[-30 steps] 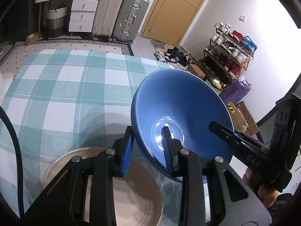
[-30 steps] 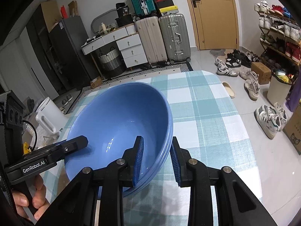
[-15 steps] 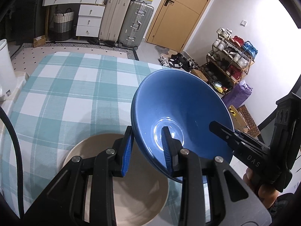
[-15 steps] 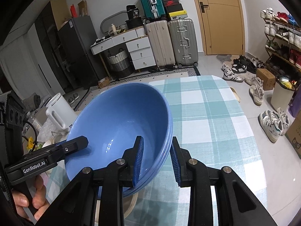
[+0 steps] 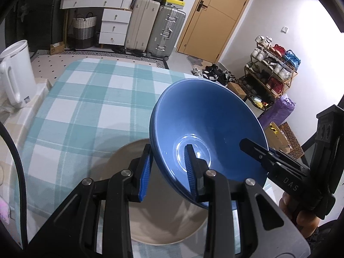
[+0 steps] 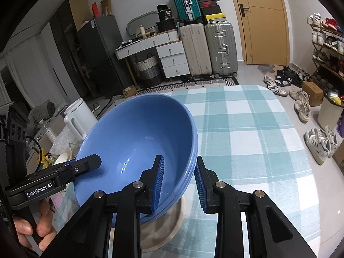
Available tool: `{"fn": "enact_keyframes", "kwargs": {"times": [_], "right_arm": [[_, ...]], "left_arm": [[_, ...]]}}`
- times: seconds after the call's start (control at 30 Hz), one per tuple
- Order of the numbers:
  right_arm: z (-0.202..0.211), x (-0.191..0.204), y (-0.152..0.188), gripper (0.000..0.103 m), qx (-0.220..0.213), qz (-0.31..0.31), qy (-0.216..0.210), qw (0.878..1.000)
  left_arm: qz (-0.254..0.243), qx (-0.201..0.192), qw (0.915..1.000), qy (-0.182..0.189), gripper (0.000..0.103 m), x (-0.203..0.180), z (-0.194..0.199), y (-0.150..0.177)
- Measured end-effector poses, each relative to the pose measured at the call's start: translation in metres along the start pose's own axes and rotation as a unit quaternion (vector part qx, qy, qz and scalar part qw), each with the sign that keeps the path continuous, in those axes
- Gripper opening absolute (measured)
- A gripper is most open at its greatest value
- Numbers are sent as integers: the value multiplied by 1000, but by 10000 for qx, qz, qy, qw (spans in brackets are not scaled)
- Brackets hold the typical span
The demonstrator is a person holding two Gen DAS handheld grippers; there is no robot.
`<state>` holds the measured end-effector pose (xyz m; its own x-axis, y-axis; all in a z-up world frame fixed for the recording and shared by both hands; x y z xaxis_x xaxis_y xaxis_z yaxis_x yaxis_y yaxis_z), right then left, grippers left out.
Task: Organize plates and bowls
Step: 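Lift the bowl stack with both tools and carry it over the cream plates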
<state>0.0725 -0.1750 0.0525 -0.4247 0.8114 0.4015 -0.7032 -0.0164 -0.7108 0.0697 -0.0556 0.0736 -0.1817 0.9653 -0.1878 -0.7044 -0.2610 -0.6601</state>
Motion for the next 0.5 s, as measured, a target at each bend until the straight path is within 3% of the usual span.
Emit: {"fn": "enact_keyframes", "kwargs": {"times": [0.5], "right_arm": [[-33,26,23,29,184,93,-168,9996]], "left_arm": [[66,45,9995,-311,27,41,-3,25]]}}
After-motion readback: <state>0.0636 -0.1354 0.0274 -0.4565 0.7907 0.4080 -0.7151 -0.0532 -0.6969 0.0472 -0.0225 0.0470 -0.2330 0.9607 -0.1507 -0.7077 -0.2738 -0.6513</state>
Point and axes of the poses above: each gripper's, at about its wrist camera, not at the fingertips, and z roughly against the way its jaws point, x to its left, y to its underside, the point moved 5 cm from there along -z, roughly the way its jaws point, and after that the axes turned 11 degrees about -y, right-handed, at the moved point
